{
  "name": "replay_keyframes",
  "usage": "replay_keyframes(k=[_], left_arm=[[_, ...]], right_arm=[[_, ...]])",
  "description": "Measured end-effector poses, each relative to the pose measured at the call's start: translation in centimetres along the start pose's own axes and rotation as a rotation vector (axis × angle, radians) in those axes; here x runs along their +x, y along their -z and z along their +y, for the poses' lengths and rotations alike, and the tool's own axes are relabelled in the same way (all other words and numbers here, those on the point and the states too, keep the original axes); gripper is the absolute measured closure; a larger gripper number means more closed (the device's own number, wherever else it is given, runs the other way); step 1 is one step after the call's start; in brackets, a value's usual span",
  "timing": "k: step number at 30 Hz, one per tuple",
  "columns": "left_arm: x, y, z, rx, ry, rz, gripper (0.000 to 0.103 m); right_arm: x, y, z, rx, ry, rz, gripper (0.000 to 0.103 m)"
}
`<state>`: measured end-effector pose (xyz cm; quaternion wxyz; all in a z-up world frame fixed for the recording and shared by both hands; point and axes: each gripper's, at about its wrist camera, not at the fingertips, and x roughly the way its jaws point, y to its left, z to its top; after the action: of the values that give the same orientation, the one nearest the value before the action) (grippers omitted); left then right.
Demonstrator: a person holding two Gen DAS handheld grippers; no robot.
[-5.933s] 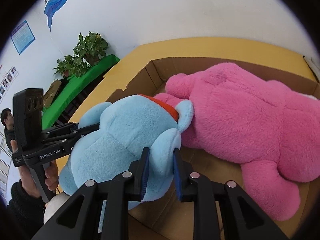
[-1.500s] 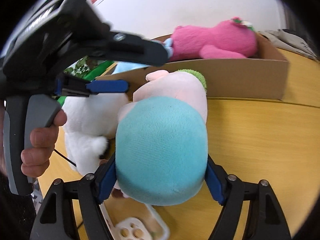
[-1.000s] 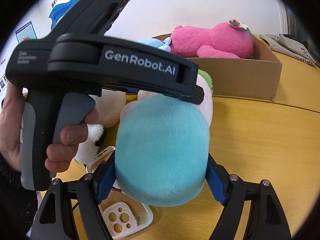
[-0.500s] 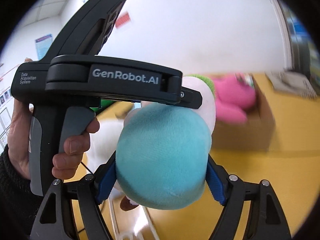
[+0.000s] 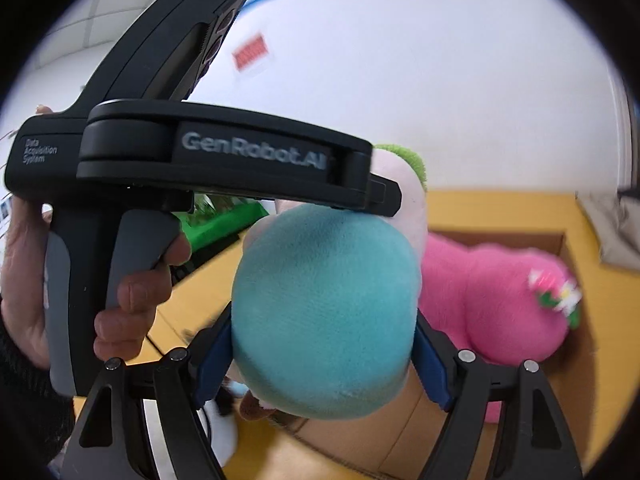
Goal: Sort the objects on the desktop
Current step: 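Lift the pink pig with the right tool and lower it into the box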
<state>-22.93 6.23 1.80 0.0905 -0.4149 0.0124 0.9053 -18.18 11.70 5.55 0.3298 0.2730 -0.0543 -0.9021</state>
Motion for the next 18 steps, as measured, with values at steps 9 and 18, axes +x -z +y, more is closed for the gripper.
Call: replay_keyframes(k=[9,18], left_arm=[[5.4,2.8,-0.5,0.065,-0.012,0.096,0.027],[7.1,5.4,-0.4,0.031,0.067,0.167,0.022]], right_arm=[[5.8,3.9,-2.0,0.126,0.026,0.197,0.022],[4.6,5.8,-1.9,0.166,0.031,0.251,0.021]])
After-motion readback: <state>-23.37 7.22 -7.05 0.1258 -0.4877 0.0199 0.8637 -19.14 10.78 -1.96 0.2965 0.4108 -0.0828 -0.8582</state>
